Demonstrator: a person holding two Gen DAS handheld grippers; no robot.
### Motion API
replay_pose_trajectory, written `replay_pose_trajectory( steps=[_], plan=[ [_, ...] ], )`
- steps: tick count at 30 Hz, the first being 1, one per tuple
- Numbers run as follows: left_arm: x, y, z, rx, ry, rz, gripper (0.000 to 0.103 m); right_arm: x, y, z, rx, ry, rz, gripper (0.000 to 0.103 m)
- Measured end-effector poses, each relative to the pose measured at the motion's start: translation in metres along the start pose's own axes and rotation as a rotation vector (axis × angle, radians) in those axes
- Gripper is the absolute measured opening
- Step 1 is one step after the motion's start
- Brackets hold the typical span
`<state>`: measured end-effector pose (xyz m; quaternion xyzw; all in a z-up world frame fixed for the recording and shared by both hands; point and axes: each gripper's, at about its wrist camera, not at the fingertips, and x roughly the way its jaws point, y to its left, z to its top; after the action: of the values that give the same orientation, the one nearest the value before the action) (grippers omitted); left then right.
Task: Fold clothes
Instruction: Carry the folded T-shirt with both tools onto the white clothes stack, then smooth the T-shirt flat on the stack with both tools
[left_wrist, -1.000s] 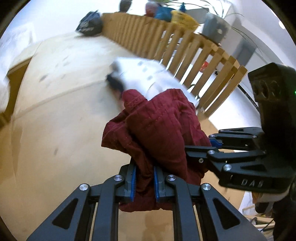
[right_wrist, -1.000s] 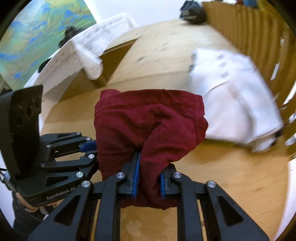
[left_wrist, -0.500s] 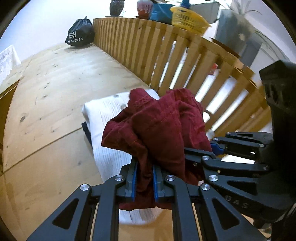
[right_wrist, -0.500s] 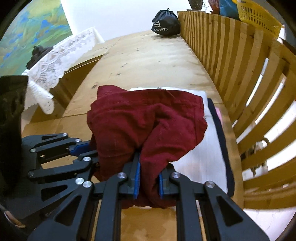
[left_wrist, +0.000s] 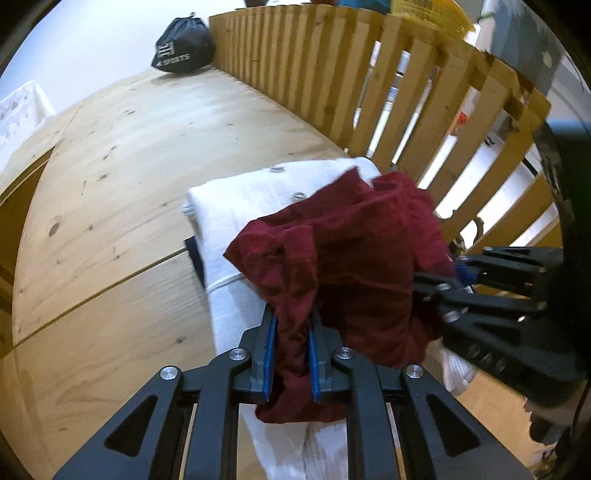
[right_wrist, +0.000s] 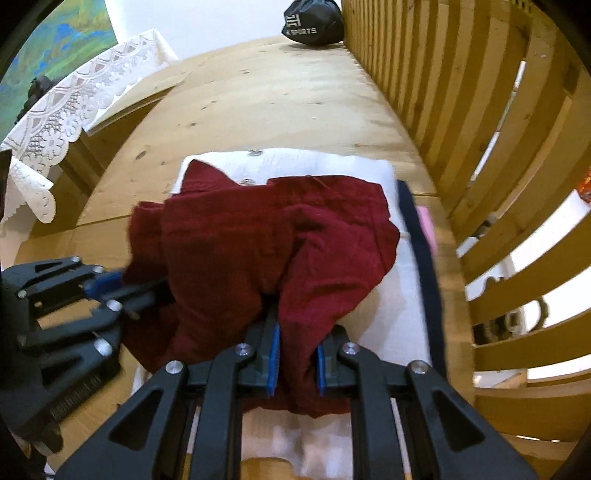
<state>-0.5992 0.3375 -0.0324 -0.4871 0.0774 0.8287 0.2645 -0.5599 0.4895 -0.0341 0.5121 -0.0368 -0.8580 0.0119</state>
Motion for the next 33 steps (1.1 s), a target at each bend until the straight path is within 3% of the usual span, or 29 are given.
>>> replay_pose_trajectory(
  steps=[4, 6, 10, 13, 17, 19, 21, 22, 23, 26, 30, 33],
  plan=[
    [0.000, 0.010, -0.003, -0.026, 0.007, 0.005, 0.024, -0.003, -0.015, 0.001, -0.005, 0.002, -0.111, 0.015],
    [0.002, 0.013, -0.006, -0.034, 0.013, 0.015, 0.029, 0.004, -0.021, 0.001, 0.022, 0.022, -0.123, 0.018],
    [-0.003, 0.017, -0.010, -0.041, 0.007, 0.008, 0.030, 0.011, -0.031, 0.005, 0.054, 0.084, -0.135, 0.048],
    [-0.012, 0.019, -0.009, -0.028, -0.010, 0.003, 0.030, -0.004, -0.048, 0.005, 0.130, 0.074, -0.067, 0.050],
    [-0.024, 0.017, -0.001, 0.007, -0.070, 0.034, 0.028, -0.038, -0.059, -0.002, 0.132, 0.010, -0.104, 0.050],
    [-0.040, 0.017, -0.004, 0.013, -0.103, 0.001, 0.028, -0.054, -0.059, -0.008, 0.119, -0.048, -0.099, 0.050],
    [-0.055, 0.010, -0.008, 0.039, -0.138, -0.070, 0.028, -0.062, -0.050, -0.012, 0.067, -0.120, -0.047, 0.045],
    [-0.059, 0.005, -0.009, 0.058, -0.146, -0.092, 0.028, -0.064, -0.046, -0.013, 0.045, -0.143, -0.025, 0.022],
    [-0.060, -0.002, -0.010, 0.077, -0.147, -0.121, 0.028, -0.060, -0.042, -0.012, 0.034, -0.139, -0.012, 0.008],
    [-0.046, -0.021, -0.010, 0.128, -0.105, -0.167, 0.030, -0.041, -0.032, -0.007, -0.009, -0.112, -0.038, 0.008],
    [0.006, -0.019, -0.022, 0.171, -0.013, -0.007, 0.027, -0.021, -0.032, -0.011, -0.032, -0.071, -0.087, 0.008],
    [0.009, -0.005, -0.028, 0.131, -0.023, -0.056, 0.029, -0.007, -0.032, -0.014, -0.050, -0.040, -0.123, 0.008]
  ],
)
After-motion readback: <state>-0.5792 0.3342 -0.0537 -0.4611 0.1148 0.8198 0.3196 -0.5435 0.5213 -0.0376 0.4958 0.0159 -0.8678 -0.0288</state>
